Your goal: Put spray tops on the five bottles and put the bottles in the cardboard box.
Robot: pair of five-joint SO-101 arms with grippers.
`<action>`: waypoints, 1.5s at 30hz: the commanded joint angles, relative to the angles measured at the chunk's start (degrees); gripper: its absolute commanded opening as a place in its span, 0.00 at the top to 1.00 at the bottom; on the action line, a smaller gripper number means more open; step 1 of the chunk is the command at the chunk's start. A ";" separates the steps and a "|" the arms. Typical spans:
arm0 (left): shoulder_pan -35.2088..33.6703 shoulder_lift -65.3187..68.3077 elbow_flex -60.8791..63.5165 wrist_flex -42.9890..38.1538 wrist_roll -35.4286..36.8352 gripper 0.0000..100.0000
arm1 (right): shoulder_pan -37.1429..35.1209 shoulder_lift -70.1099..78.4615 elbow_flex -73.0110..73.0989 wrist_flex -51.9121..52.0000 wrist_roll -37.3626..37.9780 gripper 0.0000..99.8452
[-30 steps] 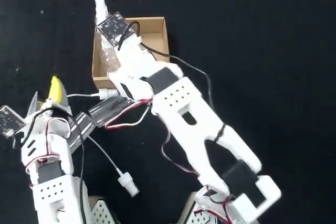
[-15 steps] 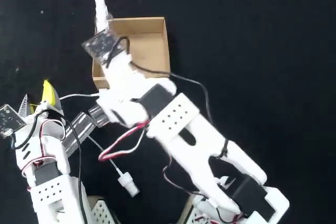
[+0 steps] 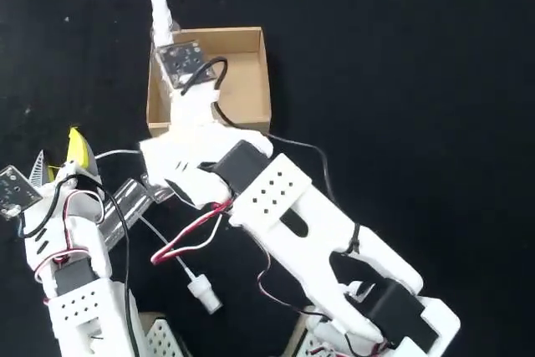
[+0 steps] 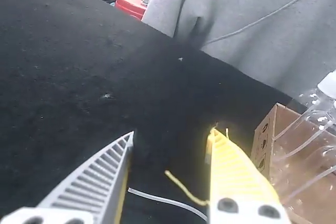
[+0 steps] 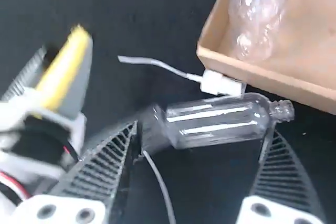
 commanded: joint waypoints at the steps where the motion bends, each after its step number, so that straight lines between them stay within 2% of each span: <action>1: -0.22 -0.88 0.40 -0.26 -0.62 0.79 | -0.88 -3.30 -0.48 -2.81 -4.22 0.69; 6: -0.13 -0.88 0.48 -0.26 -0.62 0.79 | -0.70 -0.04 -2.68 -1.41 -9.32 0.69; 12: -0.13 -0.88 0.57 -0.26 -0.70 0.79 | -0.62 10.33 -13.05 7.82 -15.47 0.69; 16: -0.13 -0.88 0.57 -0.26 -0.70 0.79 | 0.88 15.96 -17.54 10.37 -17.85 0.69; 35: -0.13 -0.88 0.66 -0.35 -0.70 0.79 | 6.07 28.44 -18.68 4.13 -30.51 0.70; 45: -0.13 -0.88 0.66 -0.35 -0.70 0.79 | 7.38 29.93 -18.42 2.55 -32.18 0.70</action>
